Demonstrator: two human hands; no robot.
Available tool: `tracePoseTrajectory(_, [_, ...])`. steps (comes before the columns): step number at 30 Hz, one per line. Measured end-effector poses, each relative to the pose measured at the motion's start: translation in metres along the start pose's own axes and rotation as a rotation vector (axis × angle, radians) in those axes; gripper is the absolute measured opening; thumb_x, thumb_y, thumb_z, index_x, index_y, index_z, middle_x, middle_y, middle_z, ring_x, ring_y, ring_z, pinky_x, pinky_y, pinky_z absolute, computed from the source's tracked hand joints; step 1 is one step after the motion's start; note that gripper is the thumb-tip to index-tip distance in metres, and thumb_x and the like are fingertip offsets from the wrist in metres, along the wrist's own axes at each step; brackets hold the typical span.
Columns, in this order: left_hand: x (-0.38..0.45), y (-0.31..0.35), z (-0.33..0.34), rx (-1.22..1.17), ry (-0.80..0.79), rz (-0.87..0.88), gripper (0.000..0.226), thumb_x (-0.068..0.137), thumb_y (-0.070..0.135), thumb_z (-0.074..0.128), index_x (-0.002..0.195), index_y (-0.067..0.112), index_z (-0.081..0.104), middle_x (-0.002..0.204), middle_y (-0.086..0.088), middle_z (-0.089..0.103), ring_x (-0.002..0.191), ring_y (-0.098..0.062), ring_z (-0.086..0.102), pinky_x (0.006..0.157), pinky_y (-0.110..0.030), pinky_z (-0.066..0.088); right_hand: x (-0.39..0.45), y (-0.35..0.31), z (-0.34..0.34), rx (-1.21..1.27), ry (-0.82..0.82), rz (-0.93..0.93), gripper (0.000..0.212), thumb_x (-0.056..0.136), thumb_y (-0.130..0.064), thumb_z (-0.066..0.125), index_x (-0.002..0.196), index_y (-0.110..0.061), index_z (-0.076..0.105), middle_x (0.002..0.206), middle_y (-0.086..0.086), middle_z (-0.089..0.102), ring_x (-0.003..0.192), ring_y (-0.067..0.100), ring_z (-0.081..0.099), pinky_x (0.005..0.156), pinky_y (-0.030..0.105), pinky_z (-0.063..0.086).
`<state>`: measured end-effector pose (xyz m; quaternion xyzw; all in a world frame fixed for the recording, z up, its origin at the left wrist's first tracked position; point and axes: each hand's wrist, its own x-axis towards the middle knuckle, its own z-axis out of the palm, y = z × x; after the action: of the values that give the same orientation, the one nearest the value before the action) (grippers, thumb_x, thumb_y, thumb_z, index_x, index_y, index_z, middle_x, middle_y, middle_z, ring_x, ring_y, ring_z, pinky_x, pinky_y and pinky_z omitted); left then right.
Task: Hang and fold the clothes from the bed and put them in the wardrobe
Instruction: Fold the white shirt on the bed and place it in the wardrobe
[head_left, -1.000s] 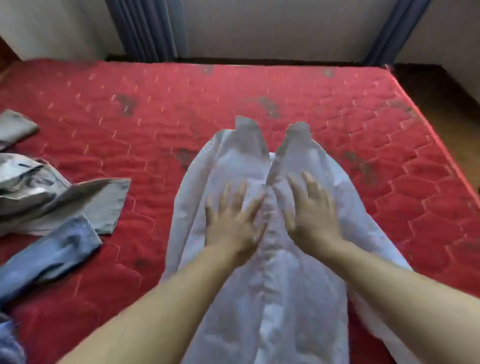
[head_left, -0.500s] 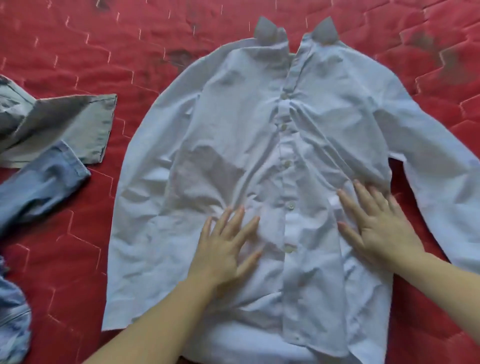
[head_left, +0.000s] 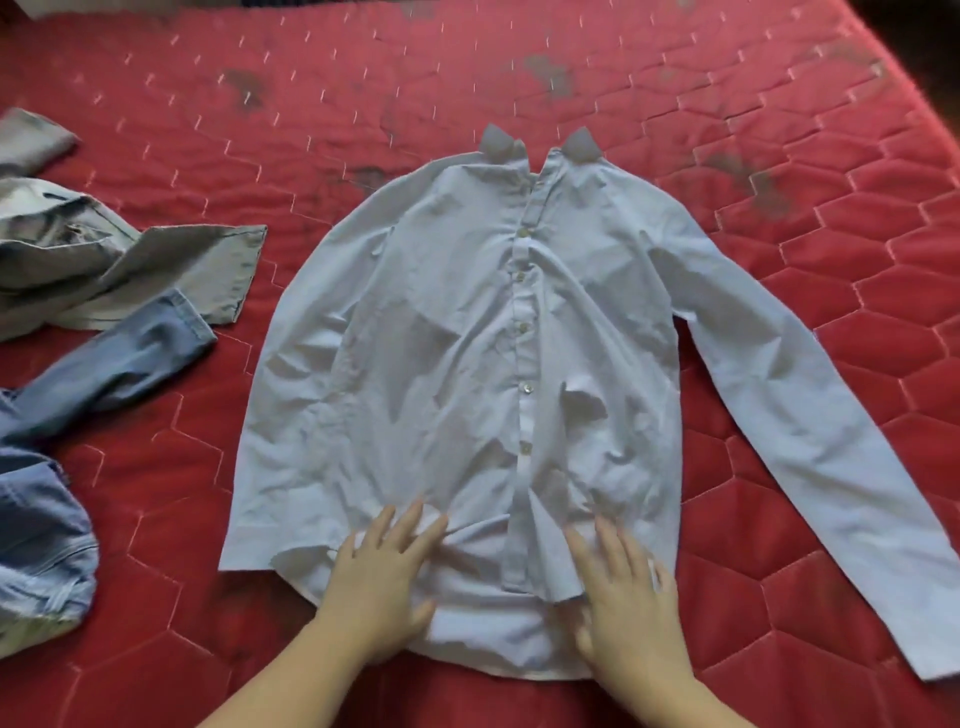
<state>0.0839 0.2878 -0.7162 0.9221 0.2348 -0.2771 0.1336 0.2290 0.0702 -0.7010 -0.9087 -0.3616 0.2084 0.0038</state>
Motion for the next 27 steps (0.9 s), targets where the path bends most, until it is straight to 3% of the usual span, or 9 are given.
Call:
tracePoseTrajectory(3, [-0.011, 0.015, 0.002, -0.055, 0.12, -0.049, 0.07, 0.083, 0.044, 0.053, 0.146, 0.043, 0.024, 0.153, 0.008, 0.026, 0.135, -0.021, 0.032, 0.103, -0.038, 0.04, -0.013, 0.026, -0.006, -0.012, -0.037, 0.053, 0.033, 0.081, -0.018, 0.061, 0.111, -0.032, 0.058, 0.105, -0.006, 0.06, 0.1, 0.022, 0.061, 0.072, 0.036, 0.038])
tracePoseTrajectory(5, [-0.013, 0.024, 0.001, -0.144, 0.159, -0.093, 0.062, 0.082, 0.034, 0.058, 0.14, 0.038, 0.036, 0.136, 0.009, 0.042, 0.116, -0.021, 0.049, 0.091, -0.036, 0.047, -0.021, 0.043, -0.009, -0.021, -0.007, 0.041, 0.023, 0.091, -0.017, 0.046, 0.109, -0.029, 0.056, 0.105, -0.005, 0.059, 0.1, 0.021, 0.06, 0.072, 0.035, 0.033])
tracePoseTrajectory(7, [-0.015, 0.031, -0.005, -0.2, 0.155, -0.15, 0.055, 0.083, 0.026, 0.06, 0.134, 0.035, 0.041, 0.13, 0.006, 0.046, 0.11, -0.025, 0.056, 0.089, -0.038, 0.047, -0.031, 0.056, -0.016, 0.012, 0.037, 0.073, 0.023, 0.093, -0.018, 0.046, 0.11, -0.027, 0.058, 0.105, -0.003, 0.062, 0.093, 0.026, 0.061, 0.071, 0.036, 0.035])
tracePoseTrajectory(11, [-0.017, 0.044, -0.012, -0.077, 0.192, -0.155, 0.048, 0.085, 0.029, 0.056, 0.13, 0.035, 0.044, 0.124, 0.003, 0.052, 0.113, -0.025, 0.052, 0.093, -0.04, 0.043, -0.055, 0.079, -0.03, 0.016, 0.108, 0.106, 0.028, 0.092, -0.017, 0.049, 0.118, -0.024, 0.057, 0.103, 0.0, 0.063, 0.083, 0.033, 0.062, 0.072, 0.04, 0.041])
tracePoseTrajectory(16, [-0.018, 0.064, -0.004, 0.034, 0.228, -0.04, 0.053, 0.084, 0.032, 0.055, 0.135, 0.035, 0.04, 0.126, 0.003, 0.048, 0.115, -0.024, 0.047, 0.09, -0.038, 0.038, -0.064, 0.099, -0.027, -0.091, 0.021, 0.121, 0.022, 0.091, -0.02, 0.046, 0.111, -0.027, 0.049, 0.098, -0.002, 0.062, 0.085, 0.028, 0.062, 0.067, 0.036, 0.039])
tracePoseTrajectory(20, [-0.01, 0.053, 0.004, 0.08, 0.301, -0.026, 0.052, 0.08, 0.026, 0.058, 0.13, 0.032, 0.046, 0.126, 0.002, 0.049, 0.115, -0.025, 0.046, 0.089, -0.037, 0.036, -0.063, 0.121, -0.015, -0.097, -0.045, 0.242, 0.021, 0.085, -0.019, 0.047, 0.104, -0.025, 0.041, 0.099, 0.003, 0.063, 0.083, 0.034, 0.063, 0.064, 0.035, 0.039])
tracePoseTrajectory(24, [-0.003, 0.041, 0.006, 0.061, 0.376, -0.014, 0.054, 0.076, 0.024, 0.062, 0.128, 0.031, 0.05, 0.124, 0.0, 0.053, 0.112, -0.027, 0.048, 0.087, -0.038, 0.035, -0.067, 0.115, 0.001, -0.025, 0.058, 0.413, 0.036, 0.081, -0.02, 0.056, 0.114, -0.02, 0.042, 0.106, 0.011, 0.054, 0.091, 0.036, 0.058, 0.074, 0.043, 0.041])
tracePoseTrajectory(27, [0.004, 0.037, 0.007, 0.011, 0.348, 0.005, 0.035, 0.083, 0.023, 0.058, 0.118, 0.027, 0.055, 0.113, -0.001, 0.059, 0.104, -0.028, 0.053, 0.082, -0.037, 0.036, -0.063, 0.081, 0.008, 0.026, 0.155, 0.333, 0.052, 0.075, -0.025, 0.072, 0.122, -0.019, 0.051, 0.109, 0.013, 0.051, 0.098, 0.036, 0.055, 0.08, 0.045, 0.04])
